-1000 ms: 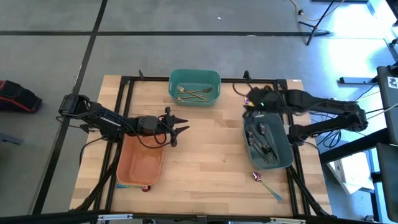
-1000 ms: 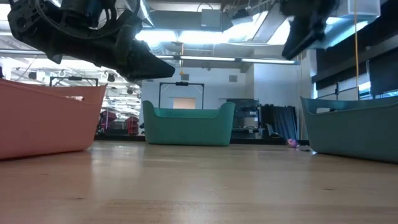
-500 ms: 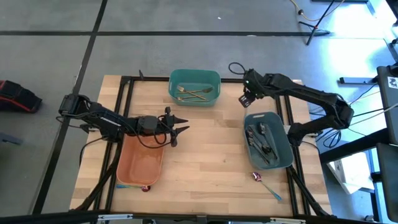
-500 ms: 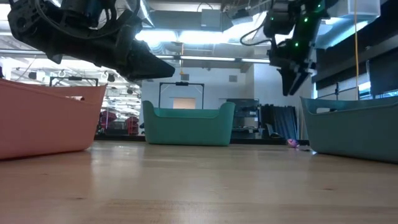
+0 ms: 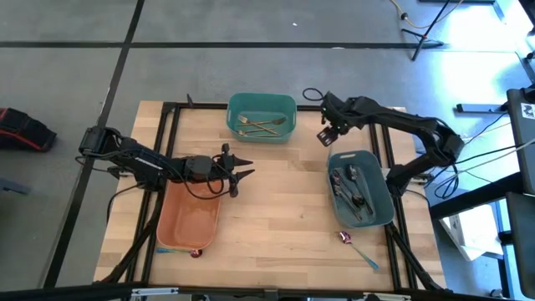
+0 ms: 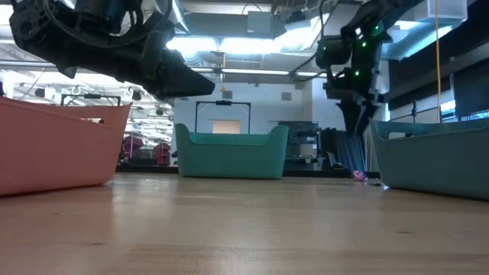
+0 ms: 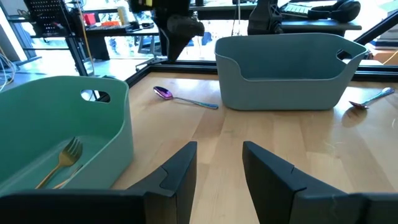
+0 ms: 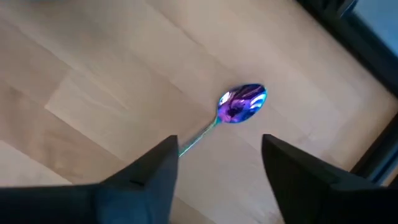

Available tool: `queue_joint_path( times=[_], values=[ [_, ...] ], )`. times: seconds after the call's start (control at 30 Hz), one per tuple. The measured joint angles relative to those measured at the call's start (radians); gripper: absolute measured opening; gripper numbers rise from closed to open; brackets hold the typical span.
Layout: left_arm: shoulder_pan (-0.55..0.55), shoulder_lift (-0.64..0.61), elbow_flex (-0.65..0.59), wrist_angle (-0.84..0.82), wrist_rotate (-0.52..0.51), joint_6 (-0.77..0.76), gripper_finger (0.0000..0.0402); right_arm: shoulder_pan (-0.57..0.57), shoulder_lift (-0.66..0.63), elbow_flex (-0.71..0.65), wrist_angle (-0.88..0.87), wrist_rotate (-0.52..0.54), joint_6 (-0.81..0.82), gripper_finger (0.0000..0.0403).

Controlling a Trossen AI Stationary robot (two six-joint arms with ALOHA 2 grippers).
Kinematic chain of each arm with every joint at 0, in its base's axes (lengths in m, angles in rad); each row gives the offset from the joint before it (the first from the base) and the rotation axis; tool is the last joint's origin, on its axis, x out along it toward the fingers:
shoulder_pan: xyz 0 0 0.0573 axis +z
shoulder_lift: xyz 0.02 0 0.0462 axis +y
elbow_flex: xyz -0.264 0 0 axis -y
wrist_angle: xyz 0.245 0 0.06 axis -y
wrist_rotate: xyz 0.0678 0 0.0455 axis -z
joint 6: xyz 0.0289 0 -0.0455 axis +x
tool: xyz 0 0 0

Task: Sort silverware by color (type)
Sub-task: Put the purple spoon into the orange bin

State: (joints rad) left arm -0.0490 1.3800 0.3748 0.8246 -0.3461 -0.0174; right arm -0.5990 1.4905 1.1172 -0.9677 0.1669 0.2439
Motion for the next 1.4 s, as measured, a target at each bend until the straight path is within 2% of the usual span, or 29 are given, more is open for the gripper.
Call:
queue_joint_path(
  times=[0.13, 0.27, 0.5, 1.13, 1.4],
  values=[
    [0.000, 0.000, 0.000, 0.000, 0.000, 0.000, 0.0126, -0.012, 0.042, 0.000, 0.000, -0.003, -0.013, 0.0266],
    [0.000, 0.000, 0.000, 0.000, 0.000, 0.000, 0.0126, -0.019, 0.087, 0.000, -0.001, -0.009, -0.013, 0.0284],
    [0.000, 0.000, 0.000, -0.001, 0.000, -0.001, 0.0126, -0.039, 0.155, 0.000, 0.004, -0.091, 0.012, 0.0286],
    [0.000, 0.000, 0.000, 0.008, 0.000, -0.002, 0.0126, -0.091, 0.200, 0.001, 0.035, -0.159, 0.034, 0.0285],
    [0.000, 0.000, 0.000, 0.009, 0.000, -0.002, 0.0126, -0.089, 0.265, 0.001, 0.032, -0.155, 0.062, 0.0250]
  ],
)
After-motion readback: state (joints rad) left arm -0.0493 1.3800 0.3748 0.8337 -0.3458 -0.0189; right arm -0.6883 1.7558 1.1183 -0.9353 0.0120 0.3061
